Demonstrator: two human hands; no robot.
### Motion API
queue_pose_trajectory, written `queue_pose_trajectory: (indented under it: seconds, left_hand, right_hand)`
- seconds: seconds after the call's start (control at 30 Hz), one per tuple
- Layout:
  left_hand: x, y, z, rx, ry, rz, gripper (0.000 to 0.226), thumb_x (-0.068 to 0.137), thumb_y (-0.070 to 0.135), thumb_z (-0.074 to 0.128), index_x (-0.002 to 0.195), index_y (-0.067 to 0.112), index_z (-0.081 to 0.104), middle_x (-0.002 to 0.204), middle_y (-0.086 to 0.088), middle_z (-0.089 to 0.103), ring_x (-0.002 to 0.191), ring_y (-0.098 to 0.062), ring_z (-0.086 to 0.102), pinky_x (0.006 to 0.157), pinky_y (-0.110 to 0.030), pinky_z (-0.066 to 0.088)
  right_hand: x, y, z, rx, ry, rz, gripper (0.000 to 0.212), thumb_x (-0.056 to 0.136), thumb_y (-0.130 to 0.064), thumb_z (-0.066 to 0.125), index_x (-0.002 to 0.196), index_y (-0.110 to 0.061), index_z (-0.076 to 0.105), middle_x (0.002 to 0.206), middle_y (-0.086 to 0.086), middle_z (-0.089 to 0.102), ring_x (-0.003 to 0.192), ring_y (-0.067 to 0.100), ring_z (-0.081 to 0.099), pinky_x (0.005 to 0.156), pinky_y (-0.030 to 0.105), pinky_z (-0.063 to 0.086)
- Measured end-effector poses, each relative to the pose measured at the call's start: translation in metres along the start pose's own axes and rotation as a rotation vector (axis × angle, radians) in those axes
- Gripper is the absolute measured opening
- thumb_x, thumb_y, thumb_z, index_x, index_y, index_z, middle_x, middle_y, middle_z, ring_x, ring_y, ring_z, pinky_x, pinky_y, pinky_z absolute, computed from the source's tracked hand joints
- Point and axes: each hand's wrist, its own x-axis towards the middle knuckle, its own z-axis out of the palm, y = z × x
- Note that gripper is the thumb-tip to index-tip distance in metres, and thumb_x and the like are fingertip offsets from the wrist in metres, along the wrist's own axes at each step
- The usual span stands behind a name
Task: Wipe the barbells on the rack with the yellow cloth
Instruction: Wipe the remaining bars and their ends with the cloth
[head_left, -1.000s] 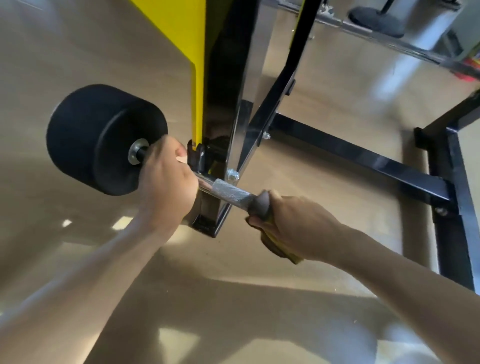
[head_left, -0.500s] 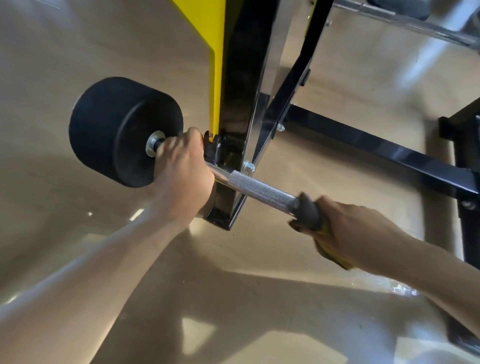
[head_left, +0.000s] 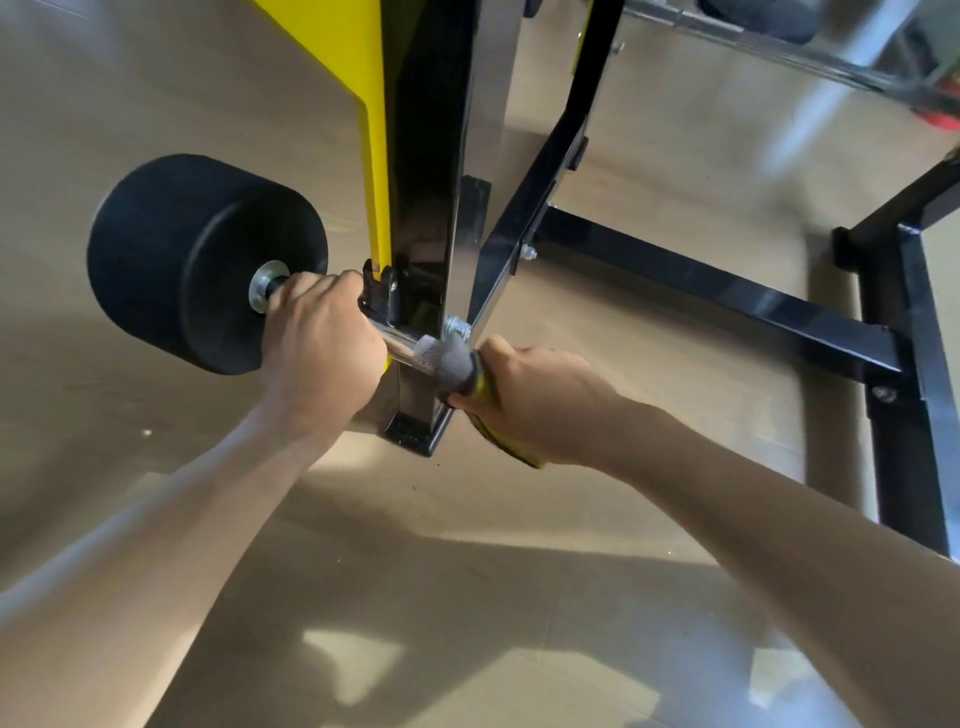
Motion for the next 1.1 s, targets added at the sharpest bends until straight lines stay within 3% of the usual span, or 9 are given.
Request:
queue_pose_trajectory:
  seconds: [0.13, 0.27, 0.47, 0.57, 0.67, 0.8, 0.9, 1.0, 1.1]
  left_hand:
    - [-0.002, 0.004, 0.0, -0.018, 0.03, -0.012, 0.01, 0.078, -0.004, 0.048, 0.081, 0.0, 0.057, 0.077, -0.021, 0.06, 0.081, -0.04, 0.052, 0.081, -0.048, 0.042]
    - [-0.001, 0.012, 0.0, 0.017, 0.029, -0.037, 0.01, 0.076, -0.004, 0.052, 0.083, -0.001, 0.058, 0.08, -0.023, 0.062, 0.085, -0.042, 0.055, 0.084, -0.049, 0.043]
    - [-0.004, 0.007, -0.001, 0.044, -0.002, -0.049, 0.009, 0.08, -0.001, 0.05, 0.086, 0.001, 0.056, 0.084, -0.022, 0.062, 0.089, -0.04, 0.054, 0.089, -0.048, 0.04]
    - [0.0, 0.001, 0.001, 0.015, 0.014, -0.007, 0.01, 0.08, 0.002, 0.046, 0.083, 0.003, 0.055, 0.076, -0.016, 0.055, 0.083, -0.038, 0.053, 0.081, -0.045, 0.04]
    - [0.001, -0.001, 0.002, -0.052, 0.023, 0.015, 0.027, 0.075, 0.009, 0.037, 0.086, 0.001, 0.06, 0.074, -0.007, 0.045, 0.08, -0.036, 0.051, 0.076, -0.042, 0.04]
    - [0.001, 0.002, 0.001, -0.059, 0.022, 0.011, 0.024, 0.074, 0.008, 0.039, 0.083, 0.0, 0.059, 0.073, -0.011, 0.05, 0.08, -0.036, 0.051, 0.078, -0.043, 0.04]
    - [0.002, 0.009, 0.0, 0.008, -0.014, -0.026, 0.011, 0.078, 0.001, 0.052, 0.087, -0.002, 0.058, 0.082, -0.022, 0.062, 0.088, -0.041, 0.055, 0.089, -0.049, 0.041]
    - [-0.001, 0.015, 0.0, 0.038, -0.056, -0.091, 0.013, 0.081, 0.001, 0.055, 0.094, -0.002, 0.059, 0.093, -0.024, 0.065, 0.097, -0.041, 0.055, 0.094, -0.048, 0.04]
    - [-0.001, 0.018, -0.004, 0.039, -0.042, -0.101, 0.018, 0.084, 0.001, 0.053, 0.1, -0.002, 0.059, 0.099, -0.023, 0.064, 0.101, -0.04, 0.054, 0.094, -0.048, 0.041]
  right_hand:
    - [-0.042, 0.043, -0.026, 0.292, -0.368, 0.253, 0.051, 0.092, -0.067, 0.037, 0.093, -0.021, 0.058, 0.082, -0.001, 0.065, 0.072, 0.013, 0.062, 0.073, 0.026, 0.052]
    - [-0.051, 0.062, -0.045, 0.697, -0.681, 0.548, 0.071, 0.084, -0.075, 0.029, 0.097, -0.012, 0.06, 0.078, 0.005, 0.068, 0.072, 0.018, 0.067, 0.081, 0.031, 0.056]
    - [0.049, -0.017, -0.03, 0.73, -0.441, 0.403, 0.062, 0.096, -0.07, 0.024, 0.112, -0.017, 0.052, 0.092, 0.006, 0.06, 0.082, 0.021, 0.062, 0.082, 0.032, 0.049]
    - [0.047, -0.03, -0.028, 0.576, -0.335, 0.182, 0.047, 0.101, -0.06, 0.023, 0.126, -0.026, 0.046, 0.094, -0.002, 0.054, 0.087, 0.019, 0.056, 0.085, 0.032, 0.042]
    - [0.008, -0.009, -0.024, 0.3, -0.227, 0.048, 0.031, 0.102, -0.051, 0.037, 0.116, -0.025, 0.045, 0.091, -0.004, 0.056, 0.082, 0.015, 0.058, 0.079, 0.029, 0.049]
    - [-0.076, 0.046, -0.024, 0.062, -0.307, 0.176, 0.028, 0.095, -0.057, 0.047, 0.102, -0.032, 0.039, 0.078, -0.009, 0.055, 0.064, 0.005, 0.054, 0.055, 0.019, 0.038]
    - [-0.086, 0.06, -0.028, -0.016, -0.359, 0.245, 0.035, 0.089, -0.065, 0.05, 0.095, -0.032, 0.039, 0.073, -0.01, 0.054, 0.061, 0.006, 0.054, 0.052, 0.018, 0.036]
    - [-0.039, 0.038, -0.028, 0.056, -0.425, 0.171, 0.029, 0.09, -0.058, 0.059, 0.099, -0.032, 0.051, 0.084, -0.006, 0.061, 0.071, 0.01, 0.06, 0.058, 0.02, 0.047]
    - [0.022, -0.005, -0.015, 0.04, -0.202, 0.084, 0.037, 0.093, -0.049, 0.058, 0.116, -0.02, 0.056, 0.097, 0.002, 0.063, 0.083, 0.019, 0.062, 0.076, 0.032, 0.057]
